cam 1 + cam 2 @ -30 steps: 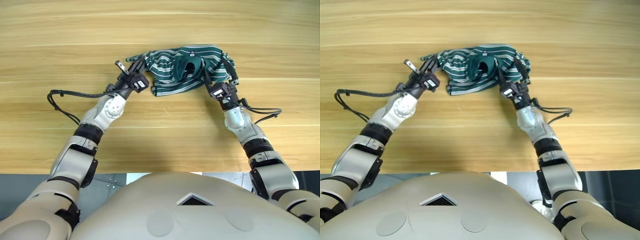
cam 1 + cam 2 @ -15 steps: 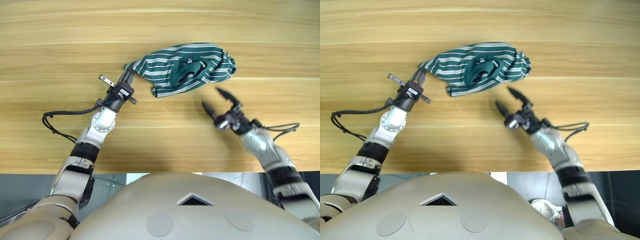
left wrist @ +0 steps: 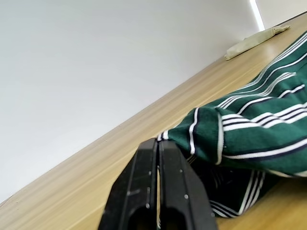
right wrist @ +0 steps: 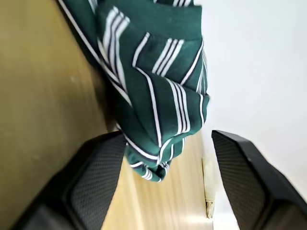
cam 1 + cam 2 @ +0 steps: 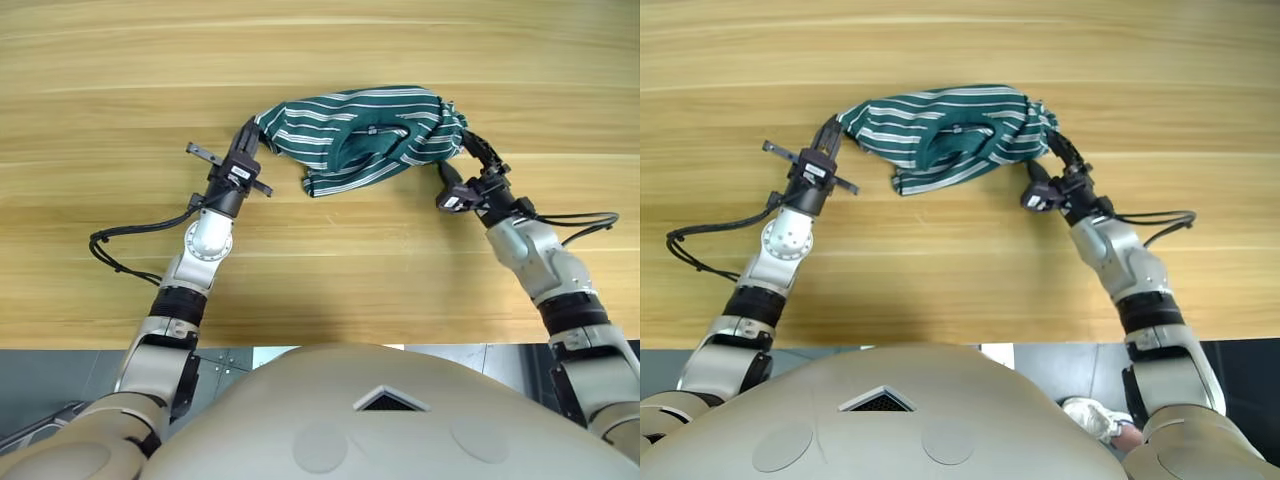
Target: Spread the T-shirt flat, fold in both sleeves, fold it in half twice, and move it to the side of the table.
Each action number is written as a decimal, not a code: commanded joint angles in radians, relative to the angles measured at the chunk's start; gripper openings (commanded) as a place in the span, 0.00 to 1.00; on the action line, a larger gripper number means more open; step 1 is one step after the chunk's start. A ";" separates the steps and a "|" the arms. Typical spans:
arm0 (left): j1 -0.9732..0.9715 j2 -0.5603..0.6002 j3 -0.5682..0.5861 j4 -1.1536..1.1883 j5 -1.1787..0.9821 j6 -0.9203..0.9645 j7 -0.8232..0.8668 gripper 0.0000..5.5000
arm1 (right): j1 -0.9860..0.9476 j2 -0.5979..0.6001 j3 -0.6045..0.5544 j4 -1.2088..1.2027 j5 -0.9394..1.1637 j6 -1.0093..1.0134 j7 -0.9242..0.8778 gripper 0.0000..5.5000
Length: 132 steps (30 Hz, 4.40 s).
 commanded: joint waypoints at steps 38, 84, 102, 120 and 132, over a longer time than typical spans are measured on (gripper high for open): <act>-0.067 0.002 0.076 0.191 0.029 -0.042 0.016 0.00 | -0.082 0.110 0.129 0.269 0.036 -0.058 -0.332 0.15; -1.260 0.130 -0.006 0.786 -0.189 0.208 0.099 0.00 | -1.303 0.294 -0.075 0.830 0.593 0.077 -0.418 0.00; 0.064 0.301 -0.153 0.344 -0.338 -0.385 -0.654 0.00 | 0.054 -0.116 0.065 0.178 0.587 -0.392 0.389 0.00; 0.204 0.250 -0.061 0.235 -0.243 -0.222 -0.537 0.32 | 0.276 -0.162 -0.065 -0.126 0.493 -0.208 0.422 0.29; 0.361 0.281 0.048 -0.380 -0.753 -0.187 -0.748 0.39 | 0.167 -0.054 -0.029 -0.387 0.452 -0.212 0.516 0.33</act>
